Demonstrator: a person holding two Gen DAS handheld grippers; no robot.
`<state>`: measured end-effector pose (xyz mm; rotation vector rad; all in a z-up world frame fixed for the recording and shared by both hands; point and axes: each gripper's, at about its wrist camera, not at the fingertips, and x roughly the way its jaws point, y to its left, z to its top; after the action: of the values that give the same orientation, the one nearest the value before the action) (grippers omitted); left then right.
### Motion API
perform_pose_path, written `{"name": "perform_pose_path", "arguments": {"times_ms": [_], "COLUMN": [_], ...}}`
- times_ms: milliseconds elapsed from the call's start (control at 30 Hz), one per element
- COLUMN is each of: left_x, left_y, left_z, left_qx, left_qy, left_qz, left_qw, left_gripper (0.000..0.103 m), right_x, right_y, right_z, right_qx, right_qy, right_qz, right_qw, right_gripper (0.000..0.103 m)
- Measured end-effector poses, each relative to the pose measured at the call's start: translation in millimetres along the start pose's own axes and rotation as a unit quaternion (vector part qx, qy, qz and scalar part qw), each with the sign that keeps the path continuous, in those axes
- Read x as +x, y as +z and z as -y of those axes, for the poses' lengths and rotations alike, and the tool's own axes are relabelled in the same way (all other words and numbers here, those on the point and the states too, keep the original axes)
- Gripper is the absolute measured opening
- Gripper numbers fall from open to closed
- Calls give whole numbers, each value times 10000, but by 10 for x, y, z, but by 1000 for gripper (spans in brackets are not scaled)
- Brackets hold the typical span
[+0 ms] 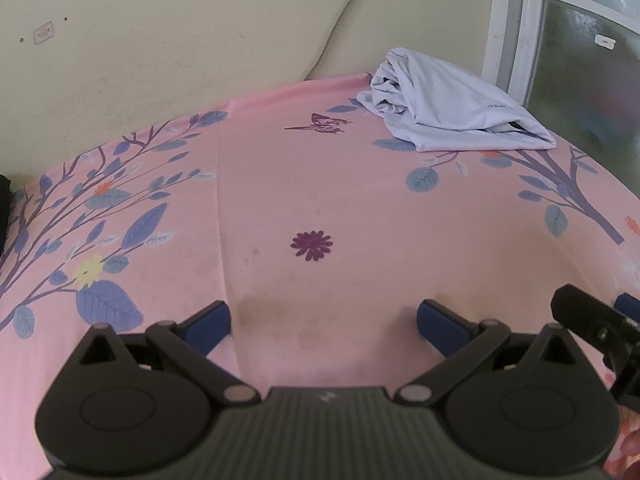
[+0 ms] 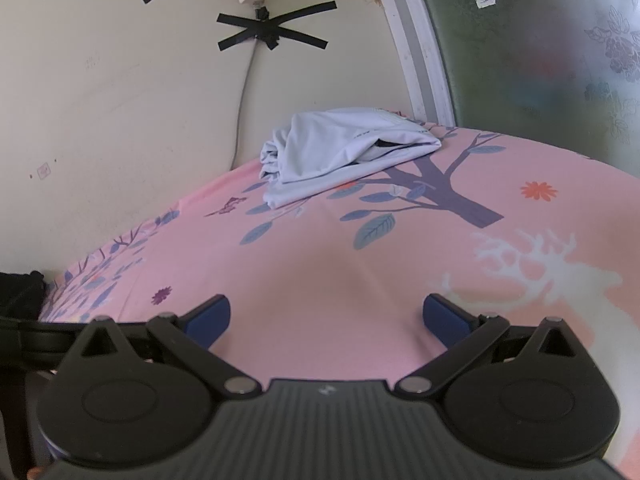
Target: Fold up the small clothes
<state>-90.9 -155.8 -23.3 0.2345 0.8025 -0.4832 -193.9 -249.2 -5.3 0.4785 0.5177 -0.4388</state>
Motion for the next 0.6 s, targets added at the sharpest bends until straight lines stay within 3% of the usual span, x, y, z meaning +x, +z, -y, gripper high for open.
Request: {"name": "perform_pose_path", "arguments": {"times_ms": [600], "left_x": [-49], "left_y": [-33], "left_z": [-36], "left_qx": [234], "left_qy": [-215], "left_qz": [-24], "left_qw": [9995], "left_gripper": [103], "right_x": [-52], "right_y": [-45], "right_z": [-57], "right_qx": [-88], "right_qy": [-55], "right_qz": [-33], "right_qw": [9999], "right_gripper": [97]}}
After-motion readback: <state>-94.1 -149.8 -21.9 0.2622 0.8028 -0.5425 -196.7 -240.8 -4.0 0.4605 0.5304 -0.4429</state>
